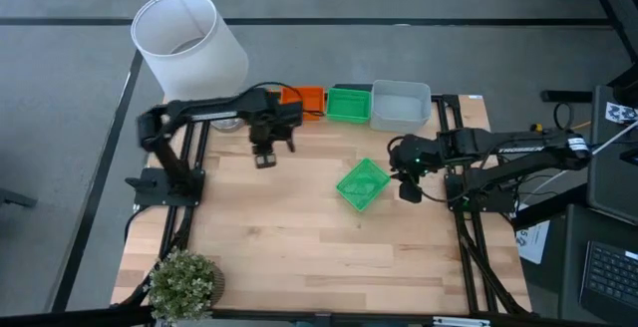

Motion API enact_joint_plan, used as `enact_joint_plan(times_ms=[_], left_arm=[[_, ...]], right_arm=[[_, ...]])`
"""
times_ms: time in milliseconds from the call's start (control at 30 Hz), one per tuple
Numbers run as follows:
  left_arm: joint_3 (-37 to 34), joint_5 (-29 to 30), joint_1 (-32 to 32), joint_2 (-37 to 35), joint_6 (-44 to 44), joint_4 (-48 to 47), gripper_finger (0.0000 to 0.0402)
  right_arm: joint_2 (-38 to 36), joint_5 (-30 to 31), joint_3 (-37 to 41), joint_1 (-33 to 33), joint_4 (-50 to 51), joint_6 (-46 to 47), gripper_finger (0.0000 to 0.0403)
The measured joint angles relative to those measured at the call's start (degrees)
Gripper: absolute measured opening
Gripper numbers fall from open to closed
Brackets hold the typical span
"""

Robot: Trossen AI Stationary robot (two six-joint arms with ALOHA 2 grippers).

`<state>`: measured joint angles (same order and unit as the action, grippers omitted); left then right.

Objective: Stack baskets by color
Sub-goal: Stack the bottom green bin on the top of the stacked green bins

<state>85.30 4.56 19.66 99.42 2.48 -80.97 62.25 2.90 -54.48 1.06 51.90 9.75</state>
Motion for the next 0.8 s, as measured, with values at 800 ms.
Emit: enact_joint_plan(times_ms=[800], left_arm=[[-74.0, -5.5, -6.6, -73.3, -18.6, 72.5, 0.0075]], right_arm=[[1.9, -0.5, 0.0, -7.7, -7.4, -7.2, 0.0092]])
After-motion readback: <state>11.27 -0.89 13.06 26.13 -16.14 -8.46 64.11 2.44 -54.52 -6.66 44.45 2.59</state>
